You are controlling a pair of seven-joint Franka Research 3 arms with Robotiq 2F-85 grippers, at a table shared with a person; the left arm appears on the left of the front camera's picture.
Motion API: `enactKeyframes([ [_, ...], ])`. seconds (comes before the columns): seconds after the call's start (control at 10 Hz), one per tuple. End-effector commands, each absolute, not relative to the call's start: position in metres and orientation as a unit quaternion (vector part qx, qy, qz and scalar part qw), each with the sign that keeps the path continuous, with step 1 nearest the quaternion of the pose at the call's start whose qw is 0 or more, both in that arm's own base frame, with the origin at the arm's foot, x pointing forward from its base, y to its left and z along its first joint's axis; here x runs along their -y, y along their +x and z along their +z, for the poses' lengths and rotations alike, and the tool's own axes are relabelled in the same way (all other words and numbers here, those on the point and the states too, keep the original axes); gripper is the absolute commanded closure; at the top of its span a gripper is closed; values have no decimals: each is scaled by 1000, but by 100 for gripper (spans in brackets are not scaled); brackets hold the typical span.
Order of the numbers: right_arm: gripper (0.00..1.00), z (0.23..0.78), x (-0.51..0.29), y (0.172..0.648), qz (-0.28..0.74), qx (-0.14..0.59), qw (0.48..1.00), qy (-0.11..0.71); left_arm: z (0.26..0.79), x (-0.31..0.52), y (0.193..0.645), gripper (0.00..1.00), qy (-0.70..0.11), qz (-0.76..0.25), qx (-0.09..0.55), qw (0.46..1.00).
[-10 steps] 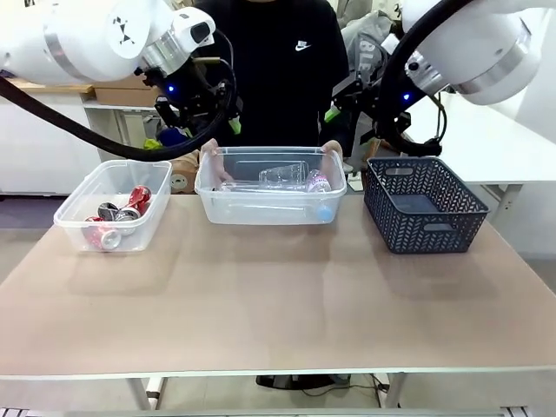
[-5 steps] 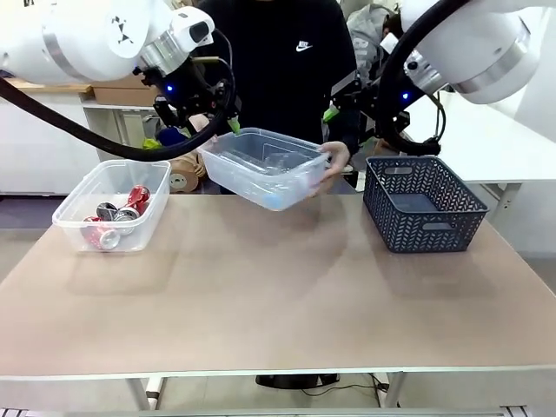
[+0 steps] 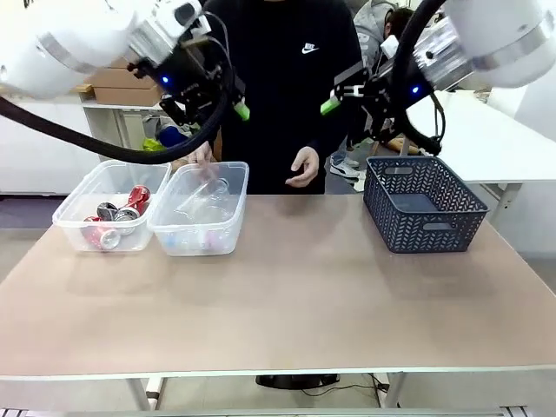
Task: Sort the waste into each basket.
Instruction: Release the Organizing box you were holding.
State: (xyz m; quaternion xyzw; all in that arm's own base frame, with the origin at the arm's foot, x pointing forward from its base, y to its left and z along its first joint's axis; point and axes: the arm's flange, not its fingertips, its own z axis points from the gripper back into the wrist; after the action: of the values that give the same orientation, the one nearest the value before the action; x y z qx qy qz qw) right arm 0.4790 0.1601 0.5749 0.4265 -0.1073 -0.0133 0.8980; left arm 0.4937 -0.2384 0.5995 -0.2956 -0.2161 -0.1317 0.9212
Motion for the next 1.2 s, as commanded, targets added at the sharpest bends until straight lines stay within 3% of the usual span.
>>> enactKeyframes([
  [0.0, 0, 579, -118, 466, 5, 13, 837, 547, 595, 192, 485, 0, -423, -182, 134, 877],
  [0.2, 0, 577, -69, 433, 12, 6, 772, 635, 581, 144, 466, 0, -545, -180, 87, 814],
  [0.5, 0, 547, 6, 382, -58, 61, 743, 665, 550, 69, 412, 0, -638, -131, 153, 743],
  [0.7, 0, 540, 14, 383, -113, 85, 759, 636, 545, 50, 406, 0, -642, -130, 189, 732],
  [0.8, 0, 544, 21, 386, -72, 46, 743, 664, 549, 54, 418, 0, -637, -129, 143, 746],
  [1.1, 0, 544, 21, 386, -72, 46, 743, 664, 549, 54, 418, 0, -637, -129, 143, 746],
])
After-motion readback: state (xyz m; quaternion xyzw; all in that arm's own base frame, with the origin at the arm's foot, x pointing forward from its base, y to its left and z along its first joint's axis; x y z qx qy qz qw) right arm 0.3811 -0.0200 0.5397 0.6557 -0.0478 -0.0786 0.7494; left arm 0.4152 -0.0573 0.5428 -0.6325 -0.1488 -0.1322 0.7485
